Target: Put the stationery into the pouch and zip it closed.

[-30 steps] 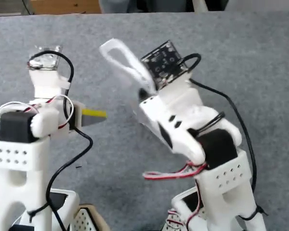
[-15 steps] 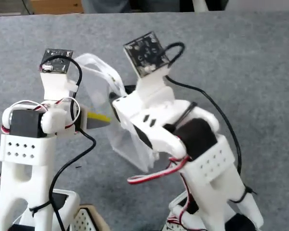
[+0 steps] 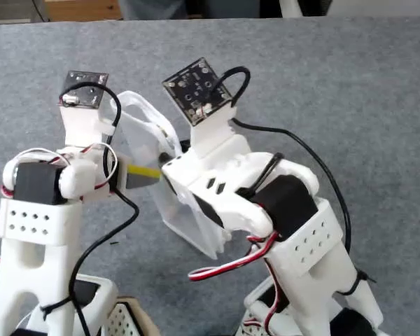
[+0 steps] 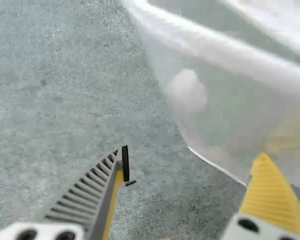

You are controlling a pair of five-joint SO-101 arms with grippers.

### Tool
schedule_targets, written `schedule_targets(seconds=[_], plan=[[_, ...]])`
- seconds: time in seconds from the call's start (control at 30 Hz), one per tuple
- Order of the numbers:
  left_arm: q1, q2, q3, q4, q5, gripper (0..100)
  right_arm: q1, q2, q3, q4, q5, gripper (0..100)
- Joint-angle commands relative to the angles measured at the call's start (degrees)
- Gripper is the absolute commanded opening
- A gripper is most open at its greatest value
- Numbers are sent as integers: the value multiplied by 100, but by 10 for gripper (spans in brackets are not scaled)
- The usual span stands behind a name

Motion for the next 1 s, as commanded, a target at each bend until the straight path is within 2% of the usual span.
schedule_targets(seconds=[0.0, 0.07, 0.27, 0.4, 0.7, 0.97], plan=[[189, -79, -22, 9, -18, 401, -334, -22, -444, -9, 53, 12], [57, -202, 13, -18, -18, 401, -281, -4, -505, 18, 273, 12], [-198, -413, -31, -35, -26, 401, -264, -22, -84, 563, 1618, 12], [-277, -404, -66, -79, -26, 401, -264, -31, 347, 949, 1987, 12], [-523, -396, -453, -79, -62, 401, -264, -31, 347, 1037, 2110, 12], [-963, -396, -1481, 290, -1134, 401, -255, -31, 207, 1081, 2110, 12]])
